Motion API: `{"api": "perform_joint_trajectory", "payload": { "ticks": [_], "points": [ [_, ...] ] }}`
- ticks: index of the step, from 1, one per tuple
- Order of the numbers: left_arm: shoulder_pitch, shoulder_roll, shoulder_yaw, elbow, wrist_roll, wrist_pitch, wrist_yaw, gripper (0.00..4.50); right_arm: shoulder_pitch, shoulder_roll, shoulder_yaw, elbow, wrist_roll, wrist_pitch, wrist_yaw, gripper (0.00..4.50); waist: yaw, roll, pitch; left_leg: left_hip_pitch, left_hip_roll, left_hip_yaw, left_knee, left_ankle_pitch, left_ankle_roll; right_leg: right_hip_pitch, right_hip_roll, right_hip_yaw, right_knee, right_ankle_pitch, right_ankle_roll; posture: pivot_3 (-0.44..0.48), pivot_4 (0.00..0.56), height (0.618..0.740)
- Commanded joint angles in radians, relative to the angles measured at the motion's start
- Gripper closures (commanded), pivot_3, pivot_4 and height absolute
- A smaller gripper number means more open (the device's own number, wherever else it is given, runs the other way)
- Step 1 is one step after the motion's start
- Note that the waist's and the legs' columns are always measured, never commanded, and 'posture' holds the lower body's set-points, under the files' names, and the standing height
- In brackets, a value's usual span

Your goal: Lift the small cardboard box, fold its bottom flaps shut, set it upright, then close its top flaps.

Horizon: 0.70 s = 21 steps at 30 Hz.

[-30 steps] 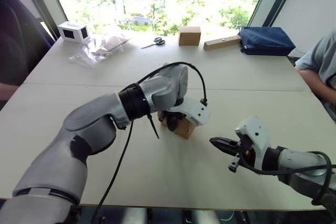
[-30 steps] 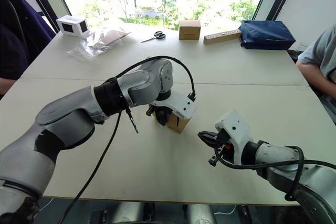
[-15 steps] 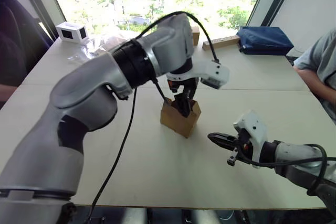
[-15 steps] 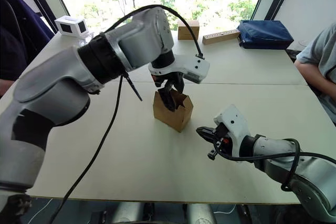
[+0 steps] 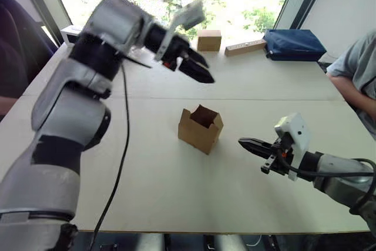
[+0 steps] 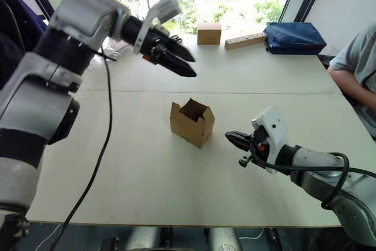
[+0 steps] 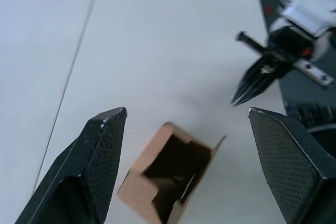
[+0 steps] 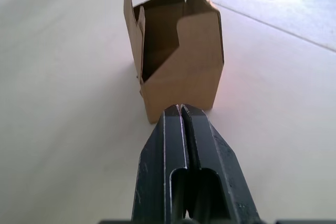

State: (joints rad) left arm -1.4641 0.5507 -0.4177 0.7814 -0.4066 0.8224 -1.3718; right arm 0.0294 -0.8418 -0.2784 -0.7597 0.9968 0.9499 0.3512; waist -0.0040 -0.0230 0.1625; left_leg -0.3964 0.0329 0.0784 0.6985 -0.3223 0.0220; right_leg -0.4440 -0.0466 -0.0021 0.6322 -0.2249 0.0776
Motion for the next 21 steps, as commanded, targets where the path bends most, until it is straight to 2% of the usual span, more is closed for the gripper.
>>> {"api": "perform_joint_trajectory", "payload": {
  "ticks": [1,4,7,8,10,13,16,18,21],
  "points": [
    [0.166,0.034,0.171,-0.146,-0.023,-0.022,0.137,1.74,0.001,-0.009,0.017,0.011,-0.037,-0.011,0.017,4.5,-0.003,0.0,0.0,0.0,0.0,0.0,0.0,0.0,0.0,0.0,0.0,0.0,0.0,0.0,0.0,0.0,0.15,0.74],
    [0.343,0.032,0.24,-0.263,0.004,-0.075,0.246,2.75,0.006,-0.016,0.057,0.034,-0.093,-0.019,0.035,4.5,-0.003,0.0,0.0,0.0,0.0,0.0,0.0,0.0,0.0,0.001,-0.003,0.0,0.0,0.0,0.0,0.0,0.15,0.74],
    [0.485,0.023,0.231,-0.339,0.058,-0.151,0.299,4.03,-0.012,-0.005,0.111,0.045,-0.134,-0.019,0.041,4.5,0.005,-0.001,0.0,-0.001,-0.001,0.001,0.001,0.001,-0.003,0.001,-0.005,-0.001,0.0,0.001,0.001,0.0,0.15,0.74],
    [0.522,0.017,0.22,-0.347,0.076,-0.177,0.307,4.33,-0.027,0.006,0.134,0.053,-0.153,-0.017,0.03,4.5,0.009,-0.001,0.0,-0.001,-0.001,0.002,0.001,0.001,-0.003,0.001,-0.006,0.0,0.0,0.001,0.001,0.0,0.15,0.74],
    [0.575,-0.004,0.203,-0.341,0.102,-0.224,0.315,4.45,-0.067,0.028,0.195,0.075,-0.203,-0.018,0.011,4.5,0.015,-0.001,0.0,0.0,-0.002,0.002,0.001,0.002,-0.003,0.002,-0.006,0.0,0.0,0.001,0.001,0.0,0.15,0.74],
    [0.594,-0.085,0.233,-0.238,0.126,-0.311,0.38,4.45,-0.136,0.06,0.312,0.137,-0.327,-0.043,-0.015,4.5,0.021,-0.001,0.0,0.001,-0.004,0.002,0.001,0.002,-0.003,0.003,-0.006,-0.001,-0.001,0.001,0.001,0.0,0.15,0.74],
    [0.603,-0.122,0.243,-0.212,0.143,-0.351,0.398,4.45,-0.161,0.078,0.354,0.173,-0.396,-0.065,-0.016,4.5,0.018,-0.001,0.0,0.0,-0.006,0.001,0.001,0.002,-0.004,0.004,-0.006,-0.001,-0.002,0.001,0.001,0.0,0.15,0.74],
    [0.616,-0.134,0.246,-0.223,0.145,-0.354,0.402,4.45,-0.166,0.087,0.361,0.18,-0.419,-0.072,-0.008,4.5,0.016,-0.001,0.0,0.0,-0.006,0.001,0.001,0.002,-0.004,0.003,-0.006,-0.001,-0.002,0.001,0.001,0.0,0.15,0.74],
    [0.693,-0.143,0.232,-0.329,0.133,-0.317,0.396,4.45,-0.171,0.089,0.38,0.187,-0.459,-0.087,0.012,4.5,0.01,0.001,-0.001,0.001,-0.005,0.002,0.001,0.002,-0.004,0.003,-0.006,0.0,-0.001,0.001,0.001,0.0,0.15,0.74]
  ]
}}
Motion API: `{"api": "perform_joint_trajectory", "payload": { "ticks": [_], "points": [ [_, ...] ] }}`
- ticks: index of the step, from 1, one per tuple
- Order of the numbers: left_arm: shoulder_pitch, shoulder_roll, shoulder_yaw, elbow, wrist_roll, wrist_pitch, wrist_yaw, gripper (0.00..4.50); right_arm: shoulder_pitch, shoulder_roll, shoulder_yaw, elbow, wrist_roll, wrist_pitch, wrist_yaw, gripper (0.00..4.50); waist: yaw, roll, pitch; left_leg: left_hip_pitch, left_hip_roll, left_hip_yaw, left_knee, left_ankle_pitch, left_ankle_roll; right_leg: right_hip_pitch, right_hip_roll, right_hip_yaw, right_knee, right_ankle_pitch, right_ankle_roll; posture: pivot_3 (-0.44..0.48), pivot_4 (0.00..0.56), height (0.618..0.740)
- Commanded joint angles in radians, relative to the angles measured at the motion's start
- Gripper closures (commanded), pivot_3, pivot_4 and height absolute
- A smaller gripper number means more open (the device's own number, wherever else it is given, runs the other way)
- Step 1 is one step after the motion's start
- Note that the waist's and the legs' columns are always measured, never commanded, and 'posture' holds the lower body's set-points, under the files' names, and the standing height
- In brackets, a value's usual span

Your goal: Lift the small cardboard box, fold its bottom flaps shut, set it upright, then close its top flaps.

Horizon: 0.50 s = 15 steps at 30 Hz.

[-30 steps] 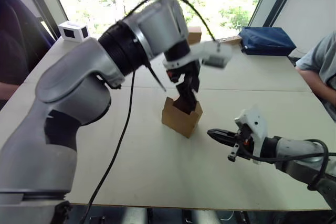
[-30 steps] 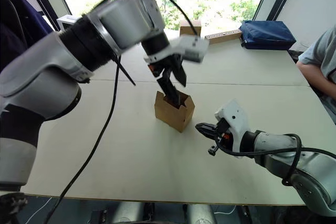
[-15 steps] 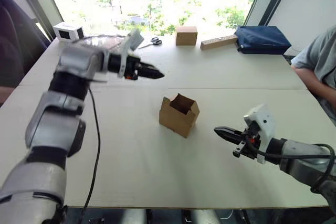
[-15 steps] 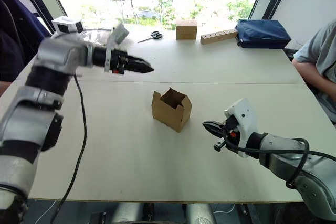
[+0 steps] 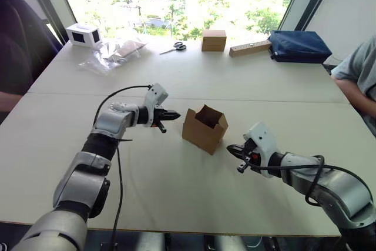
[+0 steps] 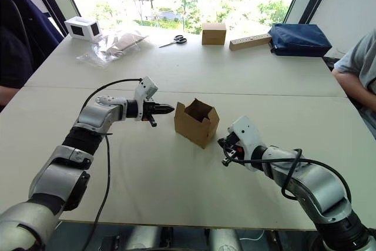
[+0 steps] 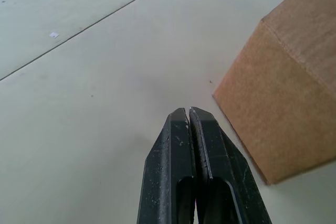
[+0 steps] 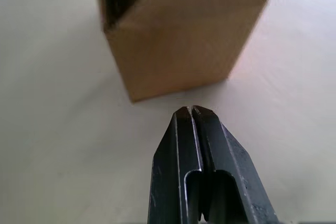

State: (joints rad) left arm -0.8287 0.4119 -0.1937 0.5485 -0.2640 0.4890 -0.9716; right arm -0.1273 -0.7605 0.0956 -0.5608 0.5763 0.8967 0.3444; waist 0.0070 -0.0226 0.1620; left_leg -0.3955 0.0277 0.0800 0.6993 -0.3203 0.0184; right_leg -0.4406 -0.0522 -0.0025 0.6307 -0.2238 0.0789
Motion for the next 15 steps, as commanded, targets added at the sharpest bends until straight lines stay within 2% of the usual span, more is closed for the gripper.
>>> {"api": "perform_joint_trajectory", "payload": {
  "ticks": [1,8,15],
  "points": [
    [0.081,-0.006,0.004,-0.132,-0.011,0.03,-0.006,4.45,-0.017,0.014,0.009,-0.006,-0.049,-0.039,0.023,4.5,-0.002,0.001,0.0,0.001,0.0,0.0,0.0,0.0,0.0,0.0,0.0,0.0,0.0,0.0,0.0,0.0,0.15,0.74],
    [0.21,0.011,-0.021,-0.401,-0.051,0.198,-0.024,4.45,-0.049,0.069,0.029,0.042,-0.11,-0.07,0.052,4.5,0.004,0.001,0.0,0.002,0.002,0.0,0.0,0.0,0.0,0.001,0.002,0.0,0.001,0.0,0.0,0.0,0.15,0.74],
    [0.284,0.035,-0.037,-0.552,-0.075,0.316,-0.021,4.45,-0.035,0.066,0.015,0.045,-0.133,-0.074,0.102,4.5,0.004,0.001,0.0,0.003,0.002,0.0,0.0,0.0,0.0,0.002,0.002,0.0,0.001,0.0,0.0,0.0,0.15,0.74]
  ]
}}
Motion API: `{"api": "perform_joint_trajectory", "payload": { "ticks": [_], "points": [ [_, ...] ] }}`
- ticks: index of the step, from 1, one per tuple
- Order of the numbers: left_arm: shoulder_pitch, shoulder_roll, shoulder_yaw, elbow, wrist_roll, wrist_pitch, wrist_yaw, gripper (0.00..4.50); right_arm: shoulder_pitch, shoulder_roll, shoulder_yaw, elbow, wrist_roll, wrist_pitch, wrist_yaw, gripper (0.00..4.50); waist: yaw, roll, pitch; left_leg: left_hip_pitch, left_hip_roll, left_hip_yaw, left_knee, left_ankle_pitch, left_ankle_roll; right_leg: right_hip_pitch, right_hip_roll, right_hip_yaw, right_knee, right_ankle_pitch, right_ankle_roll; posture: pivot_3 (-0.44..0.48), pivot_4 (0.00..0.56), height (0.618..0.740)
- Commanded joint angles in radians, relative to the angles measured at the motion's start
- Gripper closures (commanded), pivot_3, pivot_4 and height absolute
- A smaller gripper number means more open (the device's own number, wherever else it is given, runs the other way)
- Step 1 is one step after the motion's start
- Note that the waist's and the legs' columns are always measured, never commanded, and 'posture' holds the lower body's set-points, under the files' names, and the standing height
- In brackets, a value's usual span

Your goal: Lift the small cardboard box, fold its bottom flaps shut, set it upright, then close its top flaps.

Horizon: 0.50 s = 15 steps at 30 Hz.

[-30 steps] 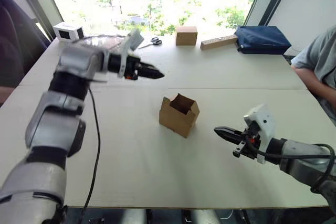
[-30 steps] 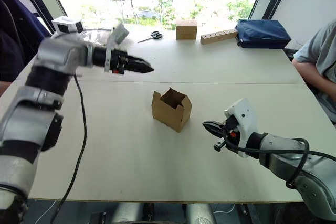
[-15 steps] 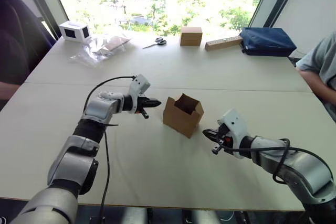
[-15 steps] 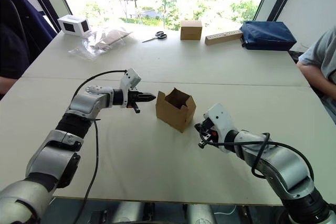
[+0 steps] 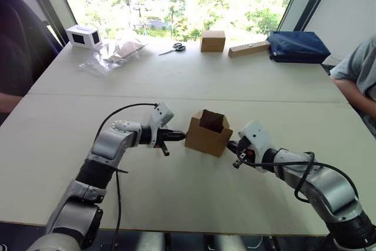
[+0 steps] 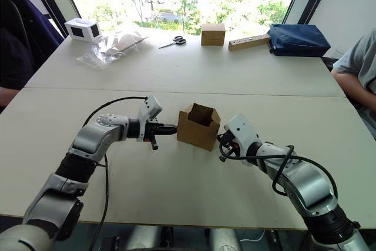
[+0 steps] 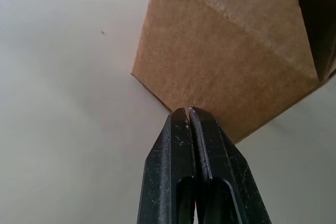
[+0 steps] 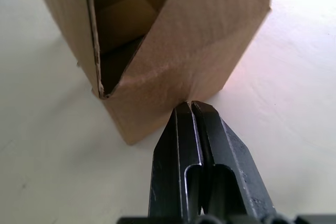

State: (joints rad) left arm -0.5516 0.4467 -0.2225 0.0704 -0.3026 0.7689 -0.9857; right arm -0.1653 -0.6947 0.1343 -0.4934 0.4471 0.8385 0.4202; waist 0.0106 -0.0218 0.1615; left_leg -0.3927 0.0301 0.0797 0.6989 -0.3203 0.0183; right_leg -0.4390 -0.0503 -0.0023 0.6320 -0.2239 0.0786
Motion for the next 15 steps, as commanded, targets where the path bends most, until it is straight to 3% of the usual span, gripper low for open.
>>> {"api": "perform_joint_trajectory", "payload": {
  "ticks": [1,15],
  "points": [
    [0.012,0.002,-0.008,-0.085,-0.041,0.053,-0.005,4.45,0.006,-0.002,-0.026,-0.023,-0.005,-0.016,0.034,4.5,0.001,0.0,0.0,0.0,0.0,0.0,0.0,0.0,0.0,0.0,0.0,0.0,0.0,0.0,0.0,0.0,0.15,0.74],
    [0.021,0.039,0.021,-0.043,-0.05,0.093,-0.007,4.45,0.009,-0.004,-0.059,-0.021,-0.029,-0.012,0.085,4.5,0.0,0.0,0.0,0.0,0.0,0.0,0.0,0.0,0.0,0.0,0.0,0.0,0.0,0.0,0.0,0.0,0.15,0.74]
  ]
}}
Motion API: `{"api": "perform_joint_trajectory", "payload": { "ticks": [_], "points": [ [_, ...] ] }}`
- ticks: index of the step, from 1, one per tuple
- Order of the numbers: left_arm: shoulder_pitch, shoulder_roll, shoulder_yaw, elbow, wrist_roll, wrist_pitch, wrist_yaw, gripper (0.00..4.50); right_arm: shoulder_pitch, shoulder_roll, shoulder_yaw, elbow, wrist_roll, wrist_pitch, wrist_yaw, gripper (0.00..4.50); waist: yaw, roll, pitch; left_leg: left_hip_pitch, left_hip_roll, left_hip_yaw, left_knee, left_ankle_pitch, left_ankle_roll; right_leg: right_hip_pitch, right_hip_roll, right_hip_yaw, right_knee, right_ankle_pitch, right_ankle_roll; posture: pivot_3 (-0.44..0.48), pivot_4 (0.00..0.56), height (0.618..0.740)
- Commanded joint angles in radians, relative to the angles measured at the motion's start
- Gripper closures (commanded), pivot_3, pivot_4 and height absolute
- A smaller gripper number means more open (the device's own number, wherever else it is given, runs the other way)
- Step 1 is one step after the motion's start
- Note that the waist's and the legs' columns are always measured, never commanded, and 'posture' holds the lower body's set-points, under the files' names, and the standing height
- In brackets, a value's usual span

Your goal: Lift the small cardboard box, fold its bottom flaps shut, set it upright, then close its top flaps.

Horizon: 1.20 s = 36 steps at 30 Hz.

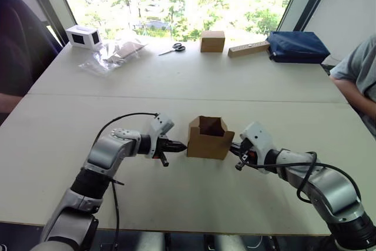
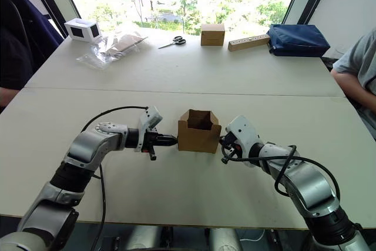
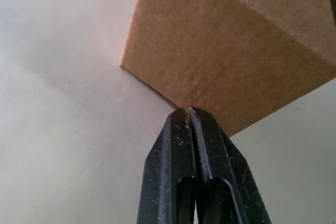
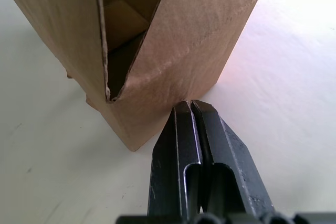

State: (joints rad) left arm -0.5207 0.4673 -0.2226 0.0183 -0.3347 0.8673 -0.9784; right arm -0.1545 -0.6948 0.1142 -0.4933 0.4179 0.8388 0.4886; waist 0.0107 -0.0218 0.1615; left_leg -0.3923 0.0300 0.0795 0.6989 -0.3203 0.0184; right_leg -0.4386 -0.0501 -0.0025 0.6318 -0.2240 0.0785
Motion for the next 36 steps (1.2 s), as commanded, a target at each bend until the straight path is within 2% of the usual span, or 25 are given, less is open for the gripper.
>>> {"api": "perform_joint_trajectory", "payload": {
  "ticks": [1,3,5,8,11,12,14,19,22,26,36],
  "points": [
    [-0.019,0.016,0.058,0.032,-0.045,0.014,-0.013,4.45,0.0,-0.013,-0.051,-0.022,0.002,-0.014,0.025,4.5,0.0,0.0,0.0,0.0,0.0,0.0,0.0,0.0,0.0,0.0,0.0,0.0,0.0,0.0,0.0,0.0,0.15,0.74],
    [-0.017,-0.001,0.186,0.108,-0.101,-0.037,0.01,4.45,0.015,-0.049,-0.081,-0.042,0.008,-0.023,0.062,4.5,0.0,0.0,0.0,0.0,0.0,0.0,0.0,0.0,0.0,0.0,0.0,0.0,0.0,0.0,0.0,0.0,0.15,0.74],
    [0.007,-0.028,0.312,0.179,-0.101,-0.23,0.082,4.45,0.027,-0.082,-0.12,-0.07,0.025,-0.019,0.096,4.5,0.0,0.0,0.0,0.0,0.0,0.0,0.0,0.0,0.0,0.0,0.0,0.0,0.0,0.0,0.0,0.0,0.15,0.74],
    [0.017,-0.05,0.371,0.238,-0.066,-0.416,0.141,4.45,0.038,-0.104,-0.157,-0.088,0.044,-0.014,0.124,4.5,-0.001,0.0,0.0,0.0,0.001,0.0,0.0,0.0,0.0,0.0,0.0,0.0,-0.001,0.0,0.0,0.0,0.15,0.74],
    [-0.045,0.011,0.331,0.263,-0.122,-0.33,-0.029,4.45,0.051,-0.124,-0.287,-0.077,0.113,-0.01,0.178,4.5,0.005,0.0,0.0,0.0,0.0,0.0,0.0,0.0,0.0,0.001,0.0,-0.001,-0.001,0.0,0.0,0.0,0.15,0.74],
    [-0.081,0.009,0.351,0.239,-0.192,-0.255,-0.057,4.45,0.045,-0.123,-0.34,-0.049,0.141,-0.014,0.194,4.5,0.005,0.0,0.0,0.0,0.0,0.0,0.0,0.0,0.0,0.001,0.0,-0.001,-0.001,0.0,0.0,0.0,0.15,0.74],
    [-0.125,0.002,0.371,0.197,-0.268,-0.176,-0.074,4.45,0.024,-0.115,-0.411,-0.002,0.182,-0.018,0.21,4.5,0.007,-0.001,0.0,0.0,0.001,-0.001,0.0,0.0,0.0,0.002,-0.002,-0.002,-0.002,0.0,0.0,0.0,0.15,0.74],
    [-0.126,0.031,0.27,0.022,-0.285,-0.125,-0.145,4.45,-0.054,-0.092,-0.478,0.049,0.273,0.002,0.22,4.5,-0.007,0.0,0.0,0.002,-0.002,0.0,0.0,-0.001,0.0,0.005,-0.006,0.0,-0.003,0.0,0.001,0.0,0.15,0.74],
    [-0.12,0.048,0.211,-0.041,-0.288,-0.102,-0.175,4.45,-0.097,-0.058,-0.474,0.049,0.335,0.021,0.21,4.5,-0.013,0.0,0.0,0.002,-0.002,0.0,-0.001,0.0,0.0,0.005,-0.005,0.0,-0.002,0.0,0.001,0.0,0.15,0.74],
    [-0.113,0.056,0.165,-0.041,-0.261,-0.13,-0.195,4.45,-0.124,-0.019,-0.446,0.015,0.412,0.062,0.187,4.5,-0.019,0.0,0.0,0.003,0.0,-0.002,-0.001,0.0,0.0,0.005,-0.001,-0.001,-0.002,0.0,0.0,0.0,0.15,0.74],
    [-0.149,0.033,0.124,0.073,-0.184,-0.213,-0.179,4.45,-0.073,-0.001,-0.323,-0.03,0.384,0.038,0.171,4.5,-0.019,0.0,0.0,0.002,0.001,-0.002,-0.001,0.0,0.0,0.004,-0.001,-0.001,-0.002,0.0,0.0,0.0,0.15,0.74]
  ]
}}
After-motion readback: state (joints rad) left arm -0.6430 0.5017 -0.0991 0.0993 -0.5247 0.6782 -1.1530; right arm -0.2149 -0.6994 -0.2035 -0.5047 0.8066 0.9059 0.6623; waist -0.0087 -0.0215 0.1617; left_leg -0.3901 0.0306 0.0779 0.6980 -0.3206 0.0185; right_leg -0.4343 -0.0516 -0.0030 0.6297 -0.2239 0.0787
